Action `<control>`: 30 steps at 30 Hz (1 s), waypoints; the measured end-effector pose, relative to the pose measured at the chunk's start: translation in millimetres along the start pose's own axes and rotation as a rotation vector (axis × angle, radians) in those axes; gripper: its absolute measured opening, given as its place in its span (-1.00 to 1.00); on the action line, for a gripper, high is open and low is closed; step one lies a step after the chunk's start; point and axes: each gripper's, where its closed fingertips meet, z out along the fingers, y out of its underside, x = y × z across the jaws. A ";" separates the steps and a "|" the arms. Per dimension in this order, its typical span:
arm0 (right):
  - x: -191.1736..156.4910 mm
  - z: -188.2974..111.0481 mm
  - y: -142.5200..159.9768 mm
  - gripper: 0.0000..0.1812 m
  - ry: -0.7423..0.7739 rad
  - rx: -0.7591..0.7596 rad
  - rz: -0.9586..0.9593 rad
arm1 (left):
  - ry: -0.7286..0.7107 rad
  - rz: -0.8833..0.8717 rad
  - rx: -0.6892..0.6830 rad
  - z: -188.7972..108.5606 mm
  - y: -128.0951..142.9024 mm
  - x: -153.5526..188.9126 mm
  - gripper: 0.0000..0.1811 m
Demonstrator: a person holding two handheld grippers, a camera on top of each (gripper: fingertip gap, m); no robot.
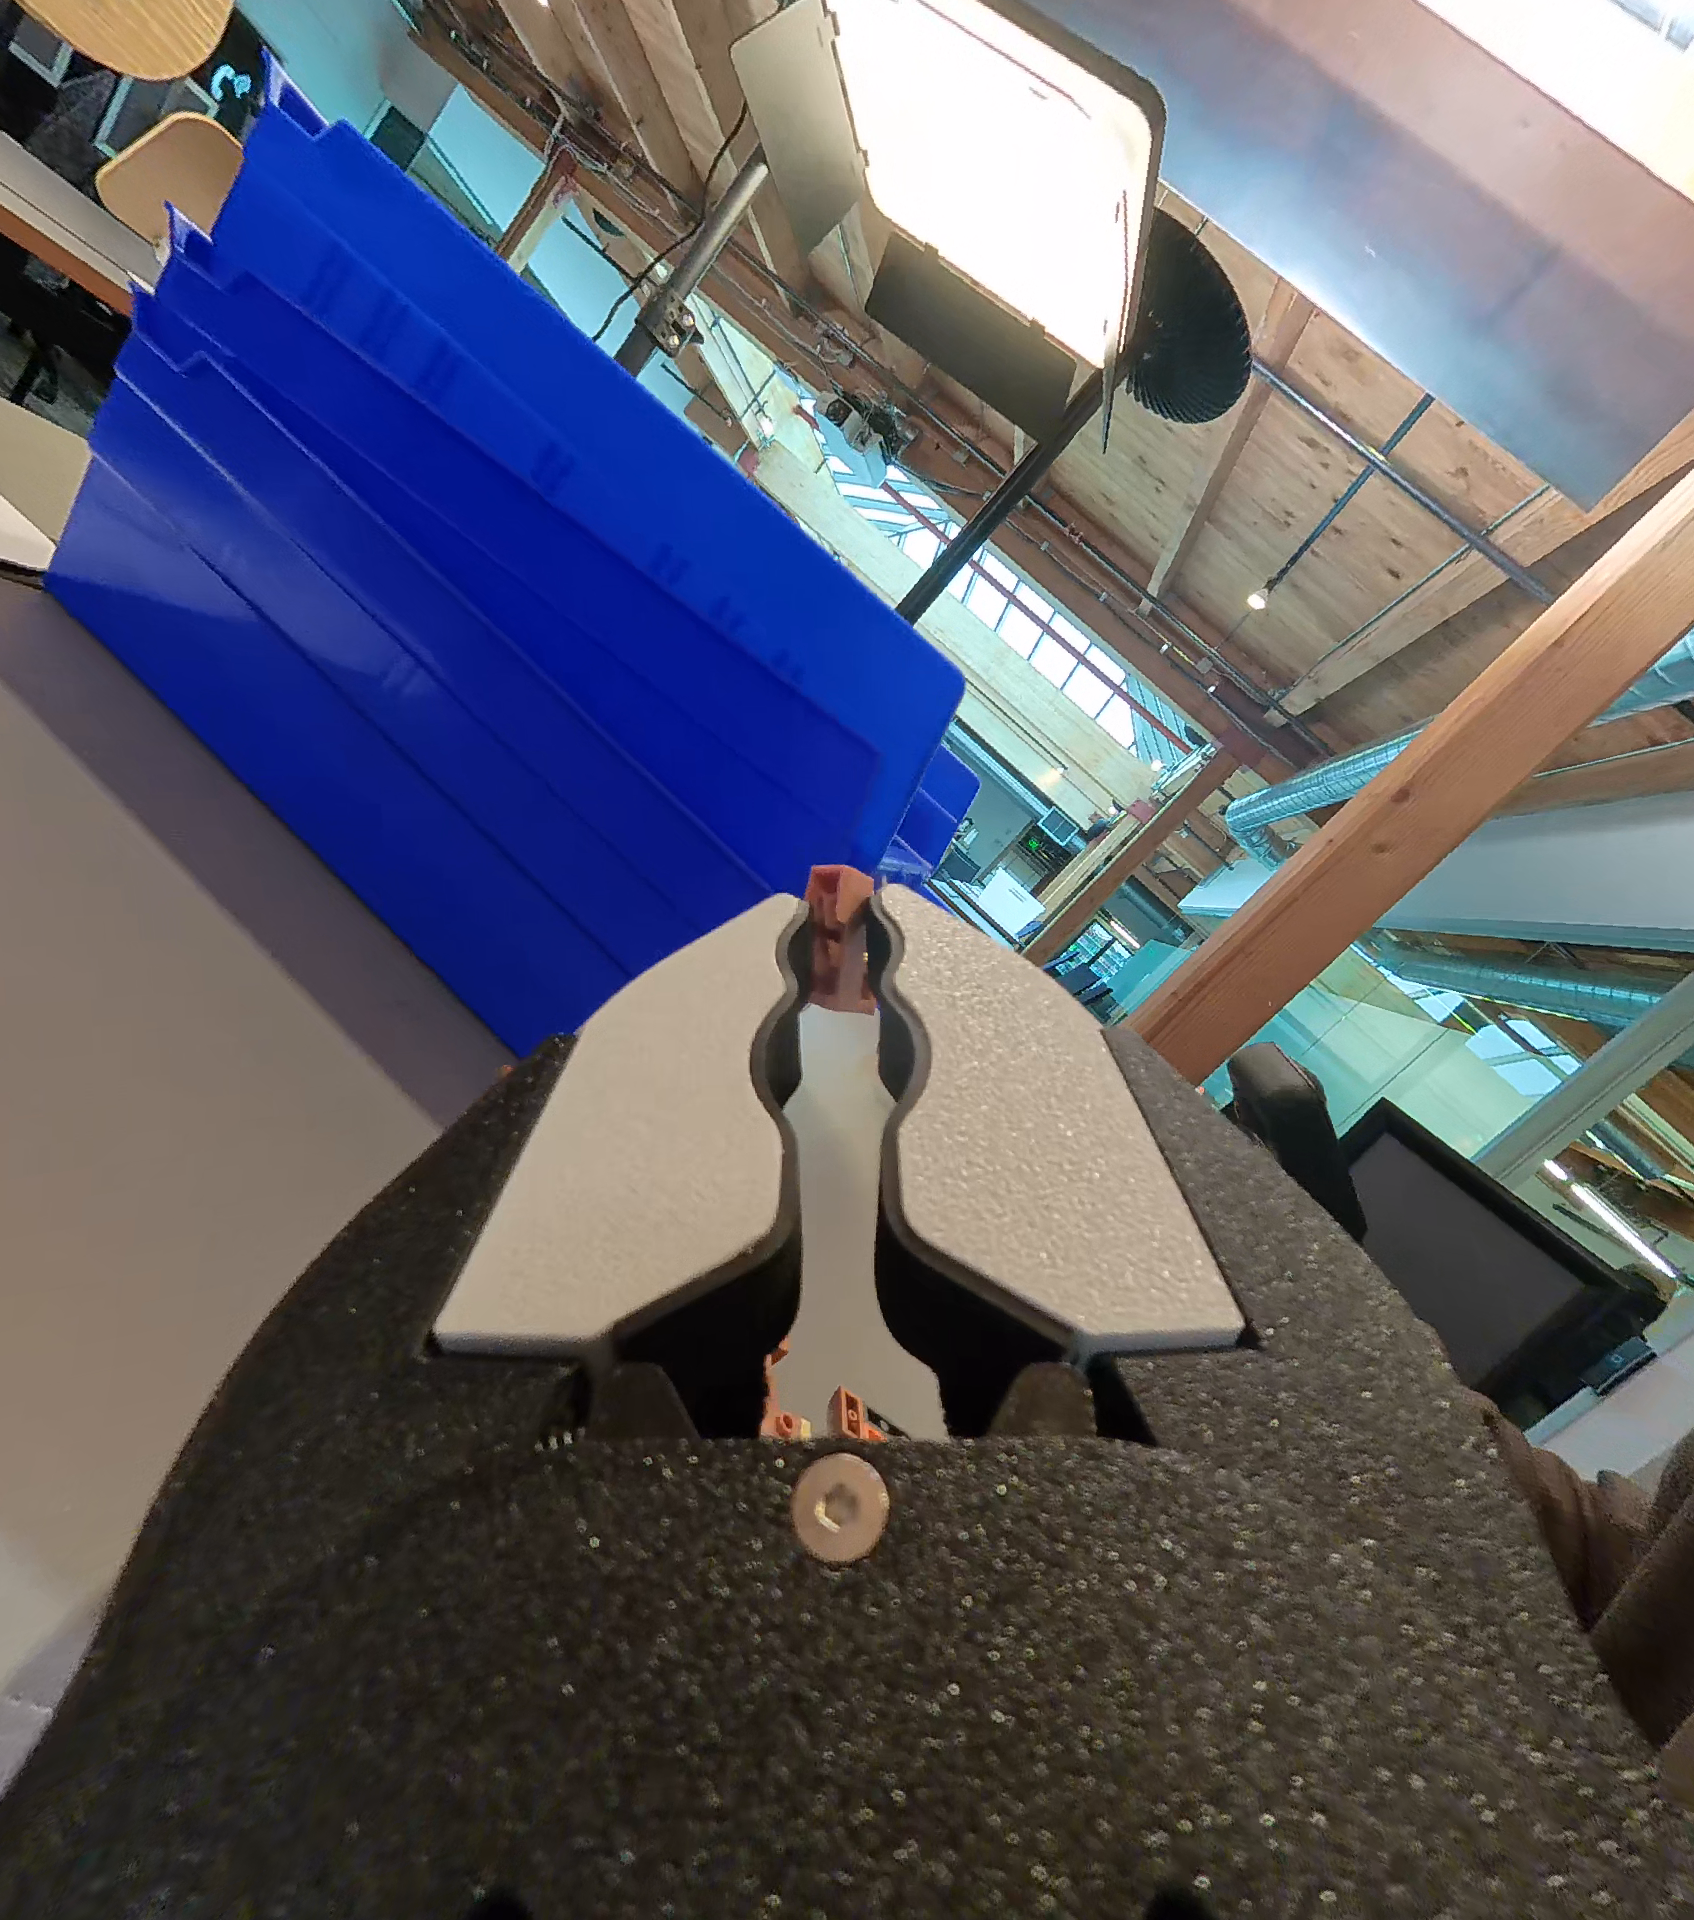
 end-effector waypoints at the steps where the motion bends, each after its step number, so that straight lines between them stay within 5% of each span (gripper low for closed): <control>1: -0.7 0.8 -1.0 -0.92 -0.004 -0.002 -0.005 | 0.001 0.001 -0.005 0.6 1.0 -0.3 -0.90; 6: -7.2 3.0 -21.2 -0.93 -0.048 0.045 -0.017 | -0.023 0.043 -0.019 1.1 3.0 -6.0 -0.90; 13: 47.4 -79.5 -212.5 -0.90 0.234 0.565 -0.123 | -0.036 0.107 -0.029 2.0 1.5 -7.6 -0.90; 16: 57.9 -82.0 -251.3 -0.63 0.305 0.544 -0.173 | -0.049 0.142 -0.028 0.5 -1.8 -9.1 -0.90; 20: 12.8 -57.2 -251.6 -0.58 0.249 0.509 -0.277 | -0.056 0.130 0.017 -5.5 -17.4 -11.5 -0.90; 25: -76.6 11.5 -209.2 -0.61 -0.015 0.415 -0.331 | -0.050 0.118 0.049 -11.3 -27.5 -10.7 -0.90; 30: -109.1 40.1 -209.3 -0.62 -0.075 0.479 -0.402 | -0.013 0.097 0.060 -11.7 -25.6 -9.4 -0.90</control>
